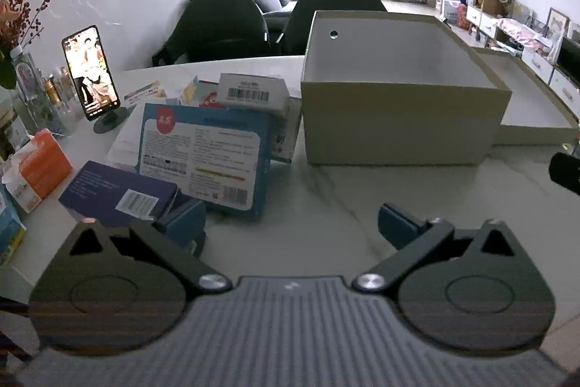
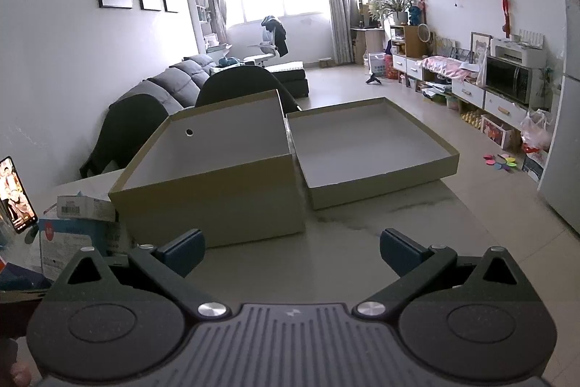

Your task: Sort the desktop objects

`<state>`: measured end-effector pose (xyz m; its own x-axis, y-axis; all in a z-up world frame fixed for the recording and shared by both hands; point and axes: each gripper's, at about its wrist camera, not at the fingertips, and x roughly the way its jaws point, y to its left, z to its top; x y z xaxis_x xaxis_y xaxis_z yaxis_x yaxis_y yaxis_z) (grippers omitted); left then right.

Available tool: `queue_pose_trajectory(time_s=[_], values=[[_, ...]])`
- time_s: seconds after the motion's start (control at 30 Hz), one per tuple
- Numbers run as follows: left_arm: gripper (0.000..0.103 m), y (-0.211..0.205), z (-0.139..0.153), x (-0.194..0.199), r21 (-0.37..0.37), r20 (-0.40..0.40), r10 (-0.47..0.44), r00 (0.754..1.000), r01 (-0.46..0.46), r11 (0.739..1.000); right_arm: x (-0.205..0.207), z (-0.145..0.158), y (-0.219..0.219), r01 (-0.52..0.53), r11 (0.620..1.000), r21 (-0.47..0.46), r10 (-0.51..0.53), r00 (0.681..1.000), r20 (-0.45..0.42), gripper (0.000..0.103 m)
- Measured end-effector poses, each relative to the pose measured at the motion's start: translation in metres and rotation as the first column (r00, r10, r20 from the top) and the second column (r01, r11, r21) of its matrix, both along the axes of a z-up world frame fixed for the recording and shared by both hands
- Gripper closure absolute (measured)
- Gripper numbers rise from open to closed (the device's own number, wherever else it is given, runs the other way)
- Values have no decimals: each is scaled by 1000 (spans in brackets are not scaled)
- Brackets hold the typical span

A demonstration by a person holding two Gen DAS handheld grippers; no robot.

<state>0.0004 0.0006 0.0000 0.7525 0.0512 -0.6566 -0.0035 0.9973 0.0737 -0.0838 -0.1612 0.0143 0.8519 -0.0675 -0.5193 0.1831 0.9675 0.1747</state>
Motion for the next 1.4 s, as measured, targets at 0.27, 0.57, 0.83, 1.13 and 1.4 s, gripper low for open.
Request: queue_pose_trajectory(time_s=[0.27,0.57,0.83,1.13,1.4], values=[[0,2,-2,2,16,8,8,1000,-8,1000,9,-1,14,6,1000,-14,-5,1000,6,0],[0,6,0,1,1,0,7,1000,-7,1000,6,-5,15,8,1000,-19,-8,1000,9,0],[0,7,-1,2,3,-1,9,1000,-9,1000,-2,-9,9,7,1000,-17,-7,1000,7,0],[0,10,0,2,-2,2,11,1000,-11,1000,-7,-12,2,4,1000,-19,-4,1000,0,0],[0,12,1,3,-8,1,13,1000,-13,1000,3,-15,12,-2,1000,-26,2,1000,-14,0]])
